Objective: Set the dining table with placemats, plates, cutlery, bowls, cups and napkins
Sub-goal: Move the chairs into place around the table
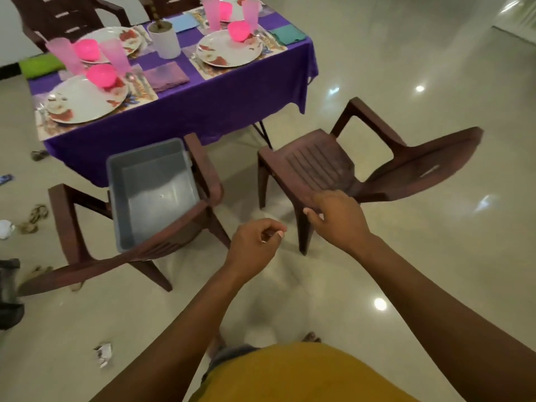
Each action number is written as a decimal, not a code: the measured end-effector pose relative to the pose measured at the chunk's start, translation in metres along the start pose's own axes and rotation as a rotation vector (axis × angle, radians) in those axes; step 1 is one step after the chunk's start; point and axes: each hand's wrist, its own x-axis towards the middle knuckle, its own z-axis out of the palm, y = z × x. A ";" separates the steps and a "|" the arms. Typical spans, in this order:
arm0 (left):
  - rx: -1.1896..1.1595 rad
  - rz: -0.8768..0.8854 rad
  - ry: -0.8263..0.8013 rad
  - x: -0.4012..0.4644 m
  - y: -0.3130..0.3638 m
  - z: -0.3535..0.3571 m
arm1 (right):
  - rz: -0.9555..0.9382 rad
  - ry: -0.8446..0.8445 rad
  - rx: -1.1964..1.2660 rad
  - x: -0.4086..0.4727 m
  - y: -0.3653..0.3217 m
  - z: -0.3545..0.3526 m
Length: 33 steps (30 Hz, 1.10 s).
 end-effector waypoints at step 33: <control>0.735 -0.500 -0.768 0.280 0.107 0.268 | 0.100 -0.725 -0.562 0.185 0.405 -0.025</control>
